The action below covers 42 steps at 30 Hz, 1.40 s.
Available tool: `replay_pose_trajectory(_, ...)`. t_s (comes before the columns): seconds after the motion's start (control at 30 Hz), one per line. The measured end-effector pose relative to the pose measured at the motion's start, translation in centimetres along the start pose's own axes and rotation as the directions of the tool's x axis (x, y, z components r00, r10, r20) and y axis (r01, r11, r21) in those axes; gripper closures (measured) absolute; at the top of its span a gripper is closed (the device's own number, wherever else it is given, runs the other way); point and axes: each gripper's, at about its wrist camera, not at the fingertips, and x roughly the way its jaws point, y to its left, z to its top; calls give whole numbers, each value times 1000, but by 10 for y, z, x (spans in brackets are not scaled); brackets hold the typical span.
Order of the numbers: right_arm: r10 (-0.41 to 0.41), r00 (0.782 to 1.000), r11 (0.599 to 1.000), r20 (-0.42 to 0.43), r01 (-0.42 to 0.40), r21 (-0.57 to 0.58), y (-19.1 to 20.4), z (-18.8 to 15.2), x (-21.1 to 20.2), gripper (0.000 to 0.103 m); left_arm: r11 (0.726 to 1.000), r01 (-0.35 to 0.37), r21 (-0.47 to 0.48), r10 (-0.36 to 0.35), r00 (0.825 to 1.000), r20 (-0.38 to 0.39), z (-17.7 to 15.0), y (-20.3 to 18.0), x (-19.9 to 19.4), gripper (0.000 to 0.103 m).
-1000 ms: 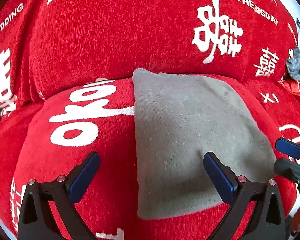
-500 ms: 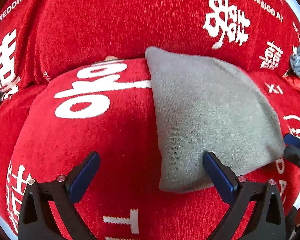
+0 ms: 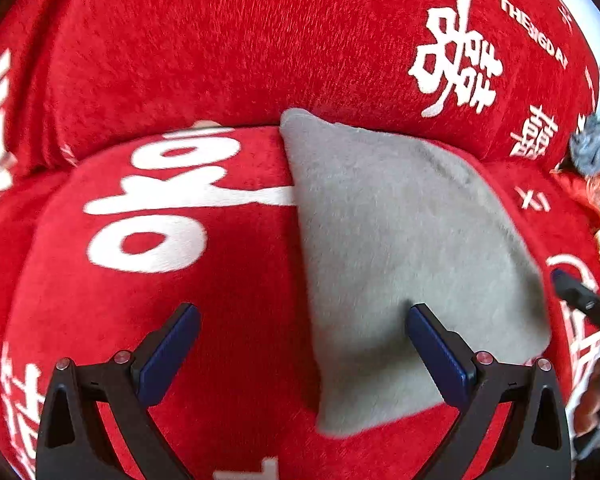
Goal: Fold small clothes
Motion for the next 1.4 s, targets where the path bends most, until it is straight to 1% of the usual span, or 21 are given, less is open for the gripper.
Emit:
replay_pose_trajectory(0.13, 40, 999, 995, -15, -38, 93, -13, 17, 21, 29, 996, 78, -34, -79, 996, -50, 22, -5, 18, 0)
replay_pose_trajectory(0.2, 71, 997, 990, -29, -67, 127, -17, 23, 32, 29, 994, 100, -37, -103, 992, -70, 29, -8, 26, 0)
replay_pose_trajectory(0.3, 137, 988, 977, -64, -125, 171, -20, 30, 59, 29, 986, 160, -54, -166, 977, -135, 35, -13, 51, 0)
replay_pose_trajectory(0.33, 141, 987, 977, -82, -125, 175, -19, 32, 69, 29, 982, 178, -63, -185, 971, -149, 37, -15, 57, 0)
replay_pose_trajectory(0.4, 159, 981, 973, -114, -137, 184, -17, 33, 88, 29, 974, 208, -85, -220, 961, -165, 40, -16, 67, 0)
replay_pose_trajectory(0.43, 182, 977, 969, -113, -159, 187, -16, 34, 96, 29, 972, 216, -90, -229, 960, -163, 41, -17, 71, 0)
replay_pose_trajectory(0.47, 184, 979, 970, -92, -166, 178, -13, 35, 99, 30, 972, 221, -84, -232, 960, -156, 42, -19, 72, 1)
replay_pose_trajectory(0.5, 184, 978, 972, -93, -167, 168, -9, 36, 103, 34, 971, 227, -72, -236, 961, -146, 43, -21, 72, 13)
replay_pose_trajectory(0.53, 183, 978, 973, -97, -167, 157, -5, 38, 108, 37, 970, 239, -54, -244, 960, -138, 44, -25, 71, 18)
replay_pose_trajectory(0.57, 179, 979, 976, -101, -164, 142, -1, 39, 111, 41, 971, 233, -48, -237, 963, -131, 45, -27, 70, 20)
replay_pose_trajectory(0.6, 177, 979, 979, -104, -164, 124, 3, 39, 113, 45, 972, 233, -41, -236, 964, -123, 45, -27, 68, 27)
replay_pose_trajectory(0.63, 177, 979, 980, -103, -166, 109, 7, 40, 114, 47, 972, 233, -28, -234, 967, -103, 46, -29, 65, 34)
replay_pose_trajectory(0.73, 171, 981, 983, -94, -163, 88, 13, 40, 114, 52, 972, 234, -22, -235, 969, -73, 46, -26, 59, 44)
replay_pose_trajectory(0.8, 155, 984, 987, -87, -149, 67, 20, 41, 112, 56, 974, 226, -19, -227, 972, -66, 46, -27, 58, 46)
replay_pose_trajectory(0.9, 134, 988, 991, -75, -132, 31, 34, 44, 106, 58, 980, 199, -1, -199, 979, -53, 45, -31, 52, 49)
replay_pose_trajectory(1.03, 135, 988, 991, -70, -134, 5, 49, 46, 98, 59, 986, 164, 25, -163, 986, -42, 41, -32, 42, 50)
replay_pose_trajectory(1.13, 130, 988, 991, -79, -132, -14, 62, 44, 97, 60, 987, 158, 18, -157, 987, -44, 36, -25, 36, 50)
replay_pose_trajectory(1.4, 142, 985, 989, -95, -146, -35, 77, 31, 91, 60, 992, 127, 20, -127, 991, -33, 16, -10, 15, 50)
